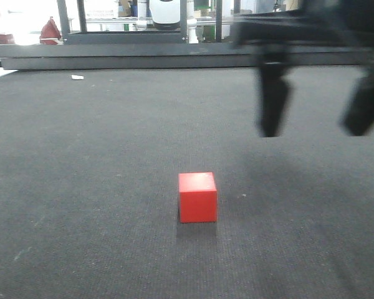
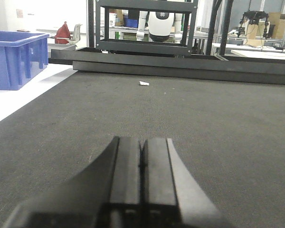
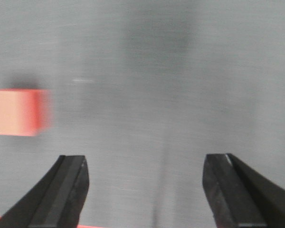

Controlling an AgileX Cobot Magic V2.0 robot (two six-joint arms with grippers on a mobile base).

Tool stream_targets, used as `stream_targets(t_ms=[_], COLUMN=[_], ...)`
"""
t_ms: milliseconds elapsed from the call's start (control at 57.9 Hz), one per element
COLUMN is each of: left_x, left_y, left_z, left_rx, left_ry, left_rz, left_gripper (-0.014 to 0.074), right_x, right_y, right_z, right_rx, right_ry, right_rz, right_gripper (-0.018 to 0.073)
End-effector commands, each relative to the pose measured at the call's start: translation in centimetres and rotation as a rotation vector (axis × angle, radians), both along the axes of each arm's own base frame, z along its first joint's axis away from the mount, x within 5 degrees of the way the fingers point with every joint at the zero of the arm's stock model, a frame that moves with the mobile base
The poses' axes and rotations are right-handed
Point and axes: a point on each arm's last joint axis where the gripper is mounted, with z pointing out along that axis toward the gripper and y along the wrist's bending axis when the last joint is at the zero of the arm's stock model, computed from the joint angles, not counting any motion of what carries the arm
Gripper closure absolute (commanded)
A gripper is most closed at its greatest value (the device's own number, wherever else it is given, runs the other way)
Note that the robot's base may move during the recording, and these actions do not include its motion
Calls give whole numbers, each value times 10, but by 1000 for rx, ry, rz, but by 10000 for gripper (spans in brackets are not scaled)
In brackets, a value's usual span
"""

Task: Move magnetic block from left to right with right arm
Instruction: 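Lower the open right gripper around the red cube and close it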

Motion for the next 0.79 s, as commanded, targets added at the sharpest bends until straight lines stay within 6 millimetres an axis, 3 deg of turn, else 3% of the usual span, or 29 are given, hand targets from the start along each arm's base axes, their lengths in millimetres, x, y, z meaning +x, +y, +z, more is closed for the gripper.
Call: stream_targets(t_ms=[0, 259, 777], left_x=[-2, -2, -2], left_y=[1, 1, 1], left_z=[6, 6, 6], left_rx=[-10, -10, -10], left_ry=[-89, -89, -89], left_rz=[3, 3, 3], left_gripper=[722, 722, 722], right_x=[5, 18, 32], right_y=[20, 61, 80], right_z=[14, 1, -34], right_rx=[43, 31, 1], right_ry=[-17, 37, 97], right_rz=[24, 49, -12], right_gripper=[-36, -36, -36])
